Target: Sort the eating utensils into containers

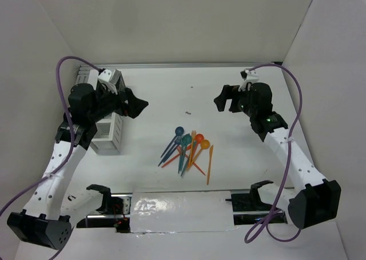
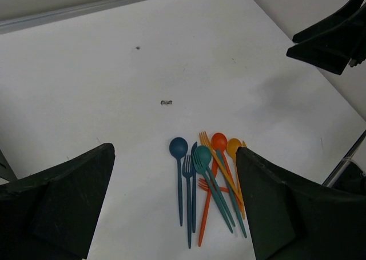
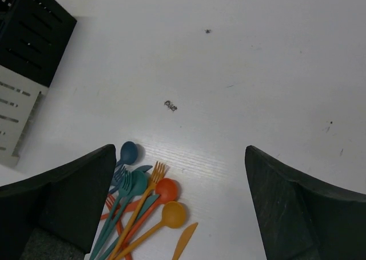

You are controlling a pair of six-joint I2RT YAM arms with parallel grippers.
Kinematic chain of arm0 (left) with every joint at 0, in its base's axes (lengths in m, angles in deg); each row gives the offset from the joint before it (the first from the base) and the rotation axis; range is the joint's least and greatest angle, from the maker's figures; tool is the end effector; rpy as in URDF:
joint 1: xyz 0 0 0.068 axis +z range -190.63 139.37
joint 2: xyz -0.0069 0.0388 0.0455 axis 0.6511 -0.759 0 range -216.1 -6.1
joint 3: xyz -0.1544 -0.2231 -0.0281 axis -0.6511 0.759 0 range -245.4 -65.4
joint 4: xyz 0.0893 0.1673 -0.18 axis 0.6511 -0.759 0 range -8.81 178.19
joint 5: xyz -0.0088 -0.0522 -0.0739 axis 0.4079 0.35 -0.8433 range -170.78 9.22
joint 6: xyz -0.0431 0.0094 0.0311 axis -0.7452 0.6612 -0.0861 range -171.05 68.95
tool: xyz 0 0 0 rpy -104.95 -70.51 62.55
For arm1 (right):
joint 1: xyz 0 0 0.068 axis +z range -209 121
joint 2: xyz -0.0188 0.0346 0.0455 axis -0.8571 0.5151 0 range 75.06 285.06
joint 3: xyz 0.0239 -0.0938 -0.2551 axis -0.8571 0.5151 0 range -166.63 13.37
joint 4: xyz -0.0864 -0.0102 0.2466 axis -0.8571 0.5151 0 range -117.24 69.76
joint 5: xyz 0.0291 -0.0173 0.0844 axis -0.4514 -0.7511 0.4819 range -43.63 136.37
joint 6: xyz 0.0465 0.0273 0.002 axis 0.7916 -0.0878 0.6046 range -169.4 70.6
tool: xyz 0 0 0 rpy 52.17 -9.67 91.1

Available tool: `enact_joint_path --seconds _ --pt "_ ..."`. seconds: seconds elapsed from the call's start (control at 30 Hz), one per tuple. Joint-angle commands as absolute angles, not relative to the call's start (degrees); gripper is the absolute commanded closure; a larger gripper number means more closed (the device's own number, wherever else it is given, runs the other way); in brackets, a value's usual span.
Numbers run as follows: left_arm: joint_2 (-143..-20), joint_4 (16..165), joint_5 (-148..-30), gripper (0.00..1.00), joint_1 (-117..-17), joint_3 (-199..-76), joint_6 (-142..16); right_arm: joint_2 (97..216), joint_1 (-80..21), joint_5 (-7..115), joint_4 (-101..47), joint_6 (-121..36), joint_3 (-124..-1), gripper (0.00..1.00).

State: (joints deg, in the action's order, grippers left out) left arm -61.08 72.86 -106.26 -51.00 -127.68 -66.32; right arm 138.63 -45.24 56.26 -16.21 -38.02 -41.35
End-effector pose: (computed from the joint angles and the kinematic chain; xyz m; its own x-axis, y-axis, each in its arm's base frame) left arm 0.2029 -0.0527 0.4054 -0.2856 -0.1894 -0.9394 0.5249 0.7892 -0.3188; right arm 0.2476 0.0670 0.3344 -0.4009 0.1020 -0.9104 -0.3183 0.9164 0.2428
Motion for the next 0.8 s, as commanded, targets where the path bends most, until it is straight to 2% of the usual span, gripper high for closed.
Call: enact_joint_path --seconds 0.0,0.2,0.33,0.47,0.57,0.7,0.77 --pt "-62.44 72.1 -109.61 0.0 -50.82 -129.65 -64.41 138.69 -44.85 51.92 -15.82 -35.87 -41.29 0.0" --pt "-64.63 72.02 -115.31 0.01 -50.73 -129.64 -61.17 138.07 -44.84 50.59 -17.2 -32.62 -37.35 0.0" --pt "-72.35 66.51 -114.89 0.01 -52.66 -134.11 -60.01 137.28 -44.84 48.66 -18.45 -30.95 -34.36 0.0" --pt "-85.17 56.92 -108.94 0.07 -59.93 -145.7 -59.58 137.98 -44.85 48.65 -21.6 -29.45 -31.19 0.0" --pt "-89.06 57.34 -102.87 0.07 -64.34 -145.82 -59.14 138.6 -45.11 48.65 -22.31 -28.92 -30.66 0.0" --pt "-97.39 57.25 -99.85 0.17 -66.2 -146.69 -60.98 141.23 -45.28 48.65 -21.79 -29.27 -31.19 0.01" --pt "-99.61 56.72 -98.81 0.19 -66.64 -146.78 -62.55 142.9 -45.46 48.65 -21.79 -29.54 -31.19 0.03"
